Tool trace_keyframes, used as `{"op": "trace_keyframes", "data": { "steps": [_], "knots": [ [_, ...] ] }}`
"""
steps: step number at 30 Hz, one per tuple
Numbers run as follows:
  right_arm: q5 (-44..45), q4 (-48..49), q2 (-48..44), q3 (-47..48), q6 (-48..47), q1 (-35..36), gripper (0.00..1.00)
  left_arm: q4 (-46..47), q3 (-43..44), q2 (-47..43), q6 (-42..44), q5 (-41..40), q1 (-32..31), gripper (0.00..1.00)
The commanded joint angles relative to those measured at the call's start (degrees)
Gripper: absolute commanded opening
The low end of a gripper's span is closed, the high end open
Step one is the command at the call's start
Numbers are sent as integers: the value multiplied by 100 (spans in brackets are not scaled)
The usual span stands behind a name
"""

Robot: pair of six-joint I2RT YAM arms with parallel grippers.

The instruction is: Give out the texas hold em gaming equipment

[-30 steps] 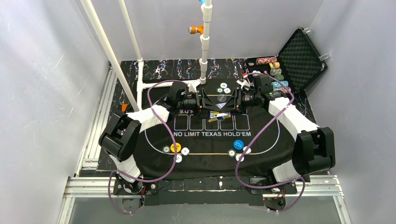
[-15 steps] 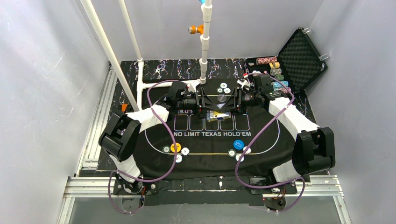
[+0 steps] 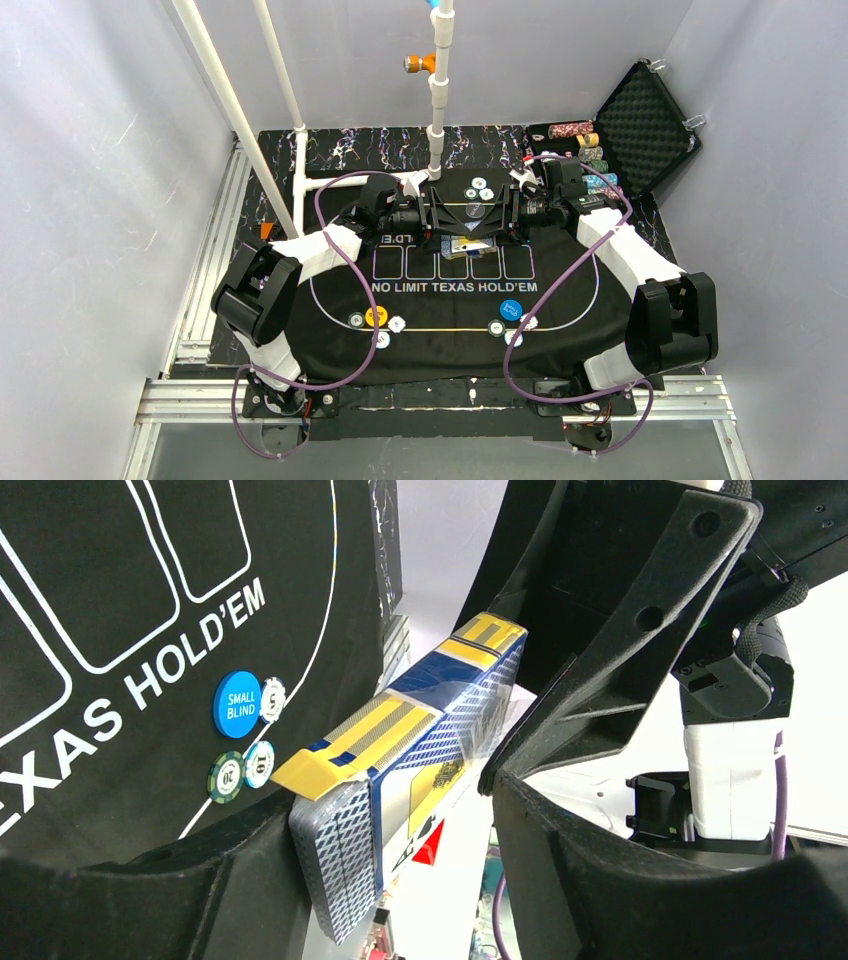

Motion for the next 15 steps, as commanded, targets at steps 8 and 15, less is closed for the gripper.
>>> {"op": "trace_keyframes", "data": {
  "steps": [8,15],
  "knots": [
    [-332,424,-106,86,79,-40,22,203,-60,-133,-28,170,-5,50],
    [-708,851,-60,-2,190,-184,1,418,21,-351,-86,388,57,47]
  ]
}}
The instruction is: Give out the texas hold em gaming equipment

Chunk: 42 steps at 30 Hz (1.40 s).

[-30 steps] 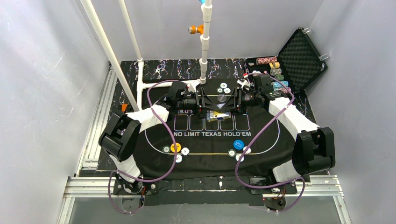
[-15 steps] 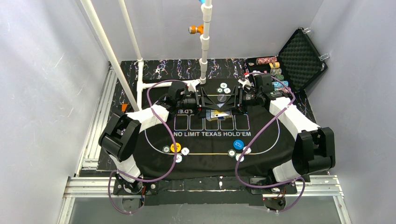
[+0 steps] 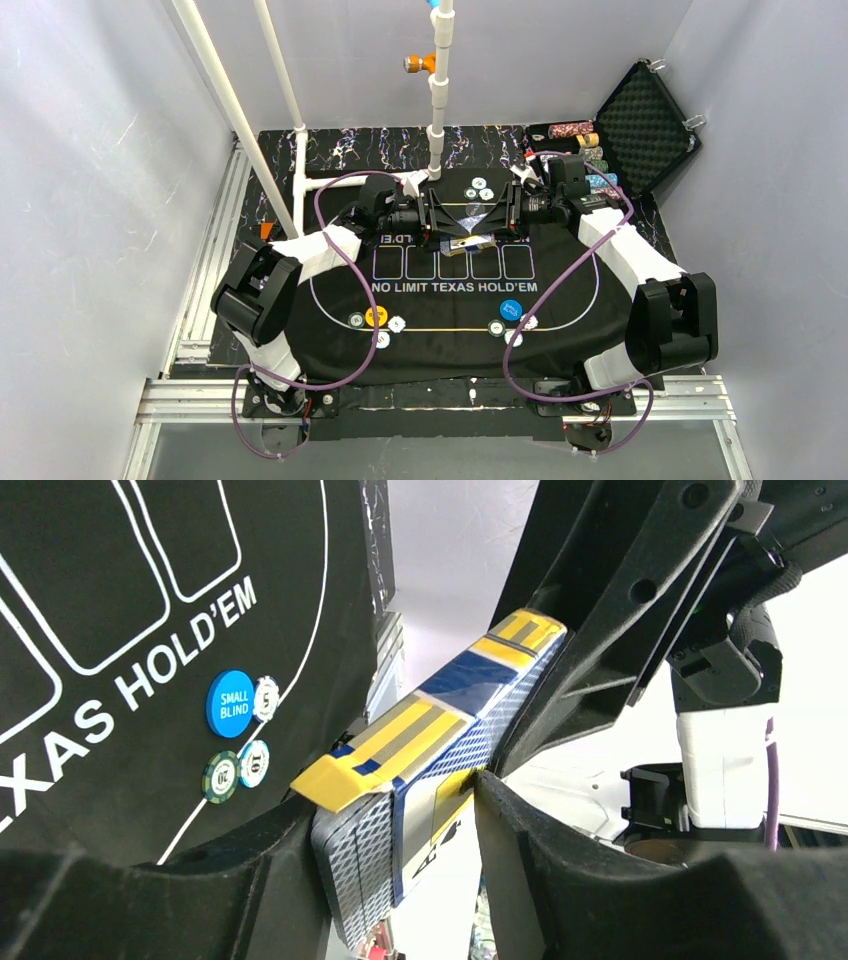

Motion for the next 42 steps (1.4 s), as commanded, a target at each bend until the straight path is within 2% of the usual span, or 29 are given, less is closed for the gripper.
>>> {"op": "trace_keyframes", "data": {
  "steps": [1,5,10,14,16,23,25,27,29,32,34,36,39,42],
  "knots": [
    [-634,685,-60,-34,113,-132,1,348,92,-377,-66,367,61,47],
    [-1006,1379,-122,-242,357,-199,1,605,115,-493,-216,492,104,47],
    [-1309,2960,-304,-719,1238,-231,1,1025,99,-574,-440,644,109,50],
    [-1378,3521,-356,-879,1556,-240,1,1181,126,-623,-536,738,109,44],
    [-1397,3598,-376,-901,1597,-240,1,1216,106,-633,-554,743,119,38],
    [-1420,3631,-407,-1034,1622,-240,1,1314,27,-662,-628,681,170,0],
    [-1404,3360,-411,-999,1397,-272,15,1310,15,-676,-648,706,178,0],
    [-1352,2513,-420,-774,567,-374,37,1310,-21,-706,-672,754,196,0],
    [-1038,765,-401,-256,-974,-489,63,1310,-57,-726,-673,851,213,0],
    [-110,-1390,-361,705,-3427,-503,83,1131,-79,-694,-625,1173,224,0],
    [433,-1887,-471,948,-4298,-503,96,867,-91,-677,-509,1341,224,0],
    [706,-2041,-663,1001,-5096,-503,98,651,-137,-682,-381,1423,223,0],
    [485,-2530,-1017,1025,-6545,-503,98,234,-123,-677,-120,1404,224,0],
    [556,-2752,-1012,1095,-6917,-437,98,-249,50,-608,192,1367,179,0]
  ]
}}
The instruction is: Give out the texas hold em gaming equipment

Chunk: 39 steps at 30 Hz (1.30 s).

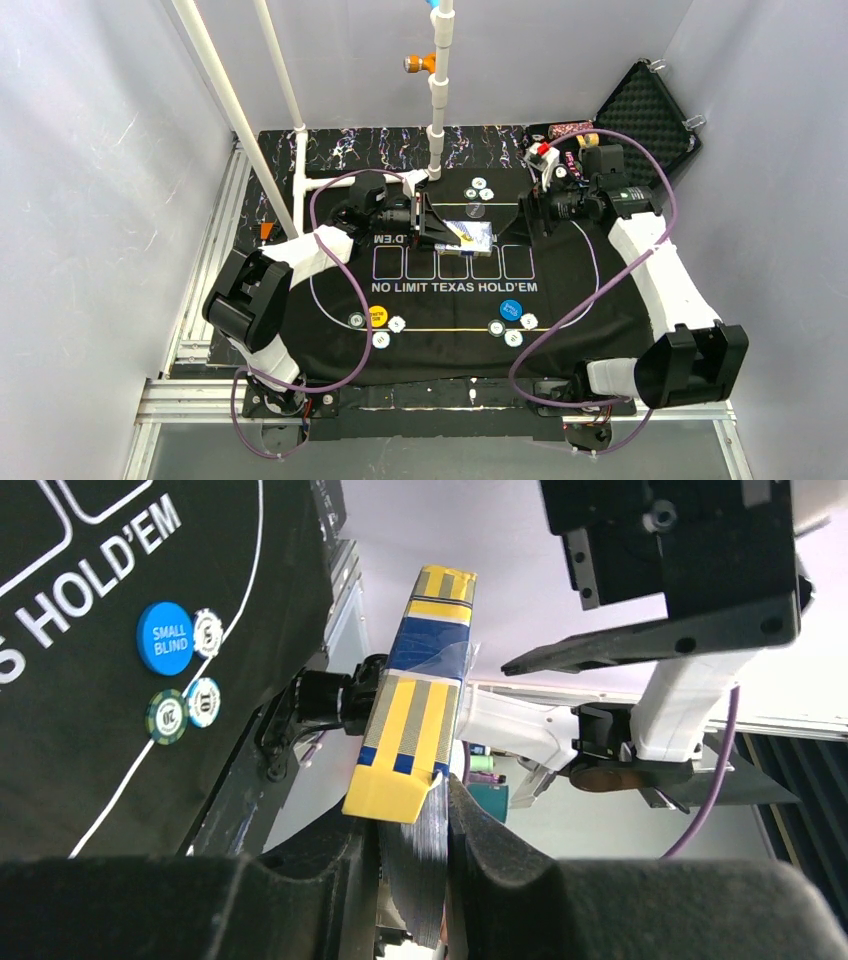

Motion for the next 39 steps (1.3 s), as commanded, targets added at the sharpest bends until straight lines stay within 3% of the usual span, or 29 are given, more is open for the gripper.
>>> {"op": "trace_keyframes", "data": {
  "steps": [1,4,8,18,26,31,37,38,39],
  "knots": [
    [471,-977,-36,321,-1751,193,98,-821,254,-287,638,212,-52,0],
    [1294,-1516,292,667,-2059,898,98,-1465,502,-204,1085,72,-129,0],
    [2230,-1142,72,521,-2048,1821,98,-1764,694,-70,1321,9,-270,0],
    [3039,-1104,319,706,-2581,2634,98,-1839,880,-38,1466,-5,-537,0],
    [3144,-924,201,426,-2829,2820,97,-1839,1030,117,1379,115,-643,0],
    [3074,-912,162,388,-2856,2822,75,-1839,1019,136,1384,135,-698,0],
    [3070,-983,80,264,-2887,2821,37,-1839,1035,136,1441,153,-703,0],
    [3090,-978,54,218,-2892,2816,29,-1839,1032,141,1464,149,-701,2],
    [3137,-940,20,165,-2857,2820,23,-1839,1031,143,1492,164,-696,10]
  ]
}}
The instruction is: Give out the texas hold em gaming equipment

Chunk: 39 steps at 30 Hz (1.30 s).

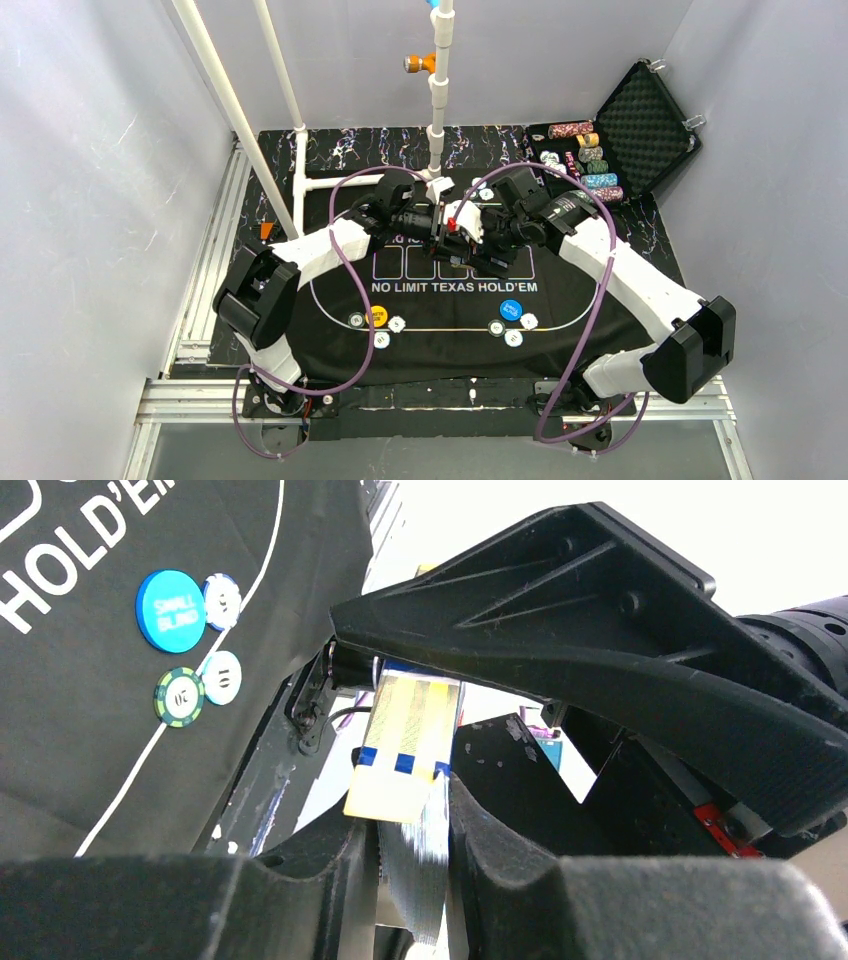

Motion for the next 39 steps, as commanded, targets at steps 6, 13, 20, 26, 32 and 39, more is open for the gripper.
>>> {"op": "trace_keyframes", "data": {
  "steps": [6,13,20,26,32,39],
  "knots": [
    [330,309,-569,-425,160,-114,1,23,175,82,168,427,137,59],
    [71,185,-1061,-861,254,-434,1,21,213,252,517,380,97,59],
    [-406,10,-910,-808,193,-434,1,17,285,277,610,432,-70,55],
    [-429,-144,-796,-734,58,-350,1,21,292,275,616,350,-103,54],
    [-498,-84,-844,-665,109,-337,1,-134,140,321,668,322,-107,46],
    [-612,-139,-872,-621,92,-337,1,-1317,359,283,1531,123,-102,34]
  ]
}}
